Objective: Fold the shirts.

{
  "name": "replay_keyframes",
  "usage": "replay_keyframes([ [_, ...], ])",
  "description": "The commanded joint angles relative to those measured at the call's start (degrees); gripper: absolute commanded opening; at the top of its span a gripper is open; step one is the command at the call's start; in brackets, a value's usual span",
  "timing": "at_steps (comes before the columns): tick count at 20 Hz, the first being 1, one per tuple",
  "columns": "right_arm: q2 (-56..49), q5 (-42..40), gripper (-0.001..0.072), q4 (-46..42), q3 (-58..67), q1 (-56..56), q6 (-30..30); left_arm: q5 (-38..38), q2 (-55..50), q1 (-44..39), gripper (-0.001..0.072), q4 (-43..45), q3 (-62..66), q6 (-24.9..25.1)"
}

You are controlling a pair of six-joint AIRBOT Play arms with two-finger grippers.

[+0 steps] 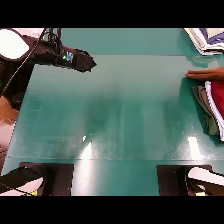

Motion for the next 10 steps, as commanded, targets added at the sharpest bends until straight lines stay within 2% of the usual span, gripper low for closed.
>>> replay_keyframes([
  [1, -0.46, 3.1, 0.0014, -3.69, 9.03, -0.15, -0.87, -0.63, -0.02, -0.11, 0.0026, 0.0, 0.0, -0.09],
  [7, 0.11, 13.42, 0.0015, -4.85, 18.69, -6.12, -0.87, -2.45, -0.04, -0.11, 0.0026, 0.0, 0.0, -0.07],
  [10, 3.21, 15.72, 0.0014, -12.35, 15.02, -9.01, -0.76, -2.99, -0.04, -0.11, 0.0026, 0.0, 0.0, -0.04],
])
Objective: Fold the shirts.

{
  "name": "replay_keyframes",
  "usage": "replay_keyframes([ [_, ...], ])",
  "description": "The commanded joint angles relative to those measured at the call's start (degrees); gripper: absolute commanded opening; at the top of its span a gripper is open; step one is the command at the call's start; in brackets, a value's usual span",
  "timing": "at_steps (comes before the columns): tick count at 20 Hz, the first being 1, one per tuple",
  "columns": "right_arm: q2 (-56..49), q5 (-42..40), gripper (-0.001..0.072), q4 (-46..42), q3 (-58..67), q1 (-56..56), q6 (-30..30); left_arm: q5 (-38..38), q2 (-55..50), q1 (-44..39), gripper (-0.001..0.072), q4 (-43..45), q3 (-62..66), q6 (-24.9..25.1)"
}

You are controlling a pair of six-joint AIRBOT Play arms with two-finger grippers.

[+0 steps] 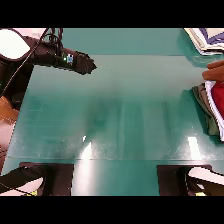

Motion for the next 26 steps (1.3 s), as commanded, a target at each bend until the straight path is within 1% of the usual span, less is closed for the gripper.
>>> replay_keyframes([
  [1, 3.26, 4.46, 0.0015, -8.0, -3.39, -3.39, 0.07, -1.09, -0.04, -0.02, 0.0027, 0.02, 0.0, 0.02],
  [7, 13.51, 7.26, 0.0017, -21.16, -21.88, -10.23, 0.02, -2.03, -0.07, -0.02, 0.0027, 0.02, 0.0, 0.11],
  [8, 15.23, 7.41, 0.0027, -23.74, -24.44, -11.69, 0.02, -2.05, -0.07, -0.02, 0.0027, 0.02, 0.0, 0.55],
  [9, 16.59, 7.65, 0.0099, -26.08, -26.38, -13.25, 0.04, -2.03, -0.07, -0.02, 0.0027, 0.02, 0.0, 0.55],
  [10, 17.79, 7.63, 0.0235, -28.02, -28.17, -14.91, 0.07, -2.03, -0.07, -0.02, 0.0026, 0.02, 0.0, 0.55],
  [11, 18.67, 7.72, 0.0347, -28.79, -29.53, -16.57, 0.07, -2.01, -0.07, -0.02, 0.0026, 0.02, 0.0, 0.55],
  [12, 19.23, 8.15, 0.0436, -29.53, -30.47, -18.45, 0.07, -1.99, -0.07, -0.02, 0.0027, 0.04, 0.0, 0.59],
  [13, 19.47, 8.68, 0.051, -29.51, -30.86, -20.06, 0.09, -2.01, -0.07, -0.02, 0.0027, 0.04, 0.0, 0.7],
  [14, 19.45, 9.46, 0.0532, -29.38, -30.8, -21.57, 0.66, -2.01, -0.07, -0.02, 0.0027, 0.02, 0.0, 0.92],
  [16, 19.47, 10.54, 0.0531, -28.15, -30.8, -22.82, 3.76, -1.99, -0.07, -0.02, 0.0027, 0.02, 0.0, 1.55],
  [18, 19.47, 11.08, 0.053, -22.1, -30.8, -21.62, 4.15, -1.75, -0.07, -0.02, 0.0027, 0.02, 0.0, 1.55],
  [20, 19.47, 11.37, 0.0529, -14.6, -30.8, -16.57, 4.15, -1.36, -0.07, -0.02, 0.0027, 0.02, 0.0, 1.55],
  [22, 19.47, 13.11, 0.0528, -8.94, -30.8, -7.41, 4.15, -1.68, -0.04, -0.02, 0.0027, 0.02, 0.0, 1.53],
  [23, 19.47, 13.27, 0.0528, -7.78, -30.82, -1.84, 4.15, -1.29, -0.04, -0.02, 0.0027, 0.02, 0.0, 1.53],
  [26, 19.43, 11.41, 0.0525, -8.07, -30.8, 17.09, 4.11, 0.2, -0.04, -0.02, 0.0027, 0.0, 0.0, 1.51],
])
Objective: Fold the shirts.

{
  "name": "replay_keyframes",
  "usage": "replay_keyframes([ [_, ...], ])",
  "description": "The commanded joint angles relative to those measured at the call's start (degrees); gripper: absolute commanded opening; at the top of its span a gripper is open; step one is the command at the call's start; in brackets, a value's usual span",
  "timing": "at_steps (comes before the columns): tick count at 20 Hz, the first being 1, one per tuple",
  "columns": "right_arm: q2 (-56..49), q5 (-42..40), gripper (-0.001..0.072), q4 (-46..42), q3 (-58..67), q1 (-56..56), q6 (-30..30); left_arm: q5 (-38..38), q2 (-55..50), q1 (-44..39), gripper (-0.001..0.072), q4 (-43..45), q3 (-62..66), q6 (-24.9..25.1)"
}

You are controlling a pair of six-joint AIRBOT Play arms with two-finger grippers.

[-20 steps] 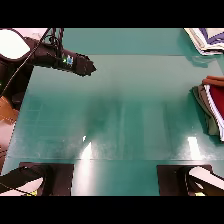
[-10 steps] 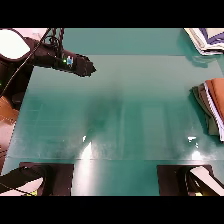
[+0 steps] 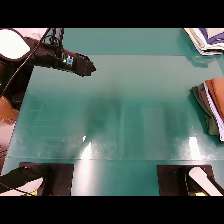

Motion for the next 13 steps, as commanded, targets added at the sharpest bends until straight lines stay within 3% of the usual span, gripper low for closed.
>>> replay_keyframes([
  [1, 0.02, -2.54, 0.0428, 3.15, -0.04, 20.24, 0.13, 1.9, 0.0, -0.02, 0.0027, 0.0, 0.0, 0.0],
  [2, 0.04, -4.37, 0.0287, 3.06, -0.04, 25.29, 0.11, 2.51, 0.0, -0.02, 0.0027, 0.0, 0.0, 0.02],
  [4, 0.04, -8.22, 0.0193, 2.8, -0.04, 34.07, 0.11, 3.93, 0.0, -0.02, 0.0027, 0.0, 0.04, 0.0],
  [6, 0.04, -10.78, 0.0016, 2.78, -0.04, 40.44, 0.09, 5.01, 0.0, -0.02, 0.0027, 0.0, 0.04, 0.02],
  [13, 0.04, -11.34, 0.0016, 2.78, -0.07, 45.46, 0.07, 8.09, 0.0, -0.02, 0.0027, 0.0, 0.04, 0.0],
])
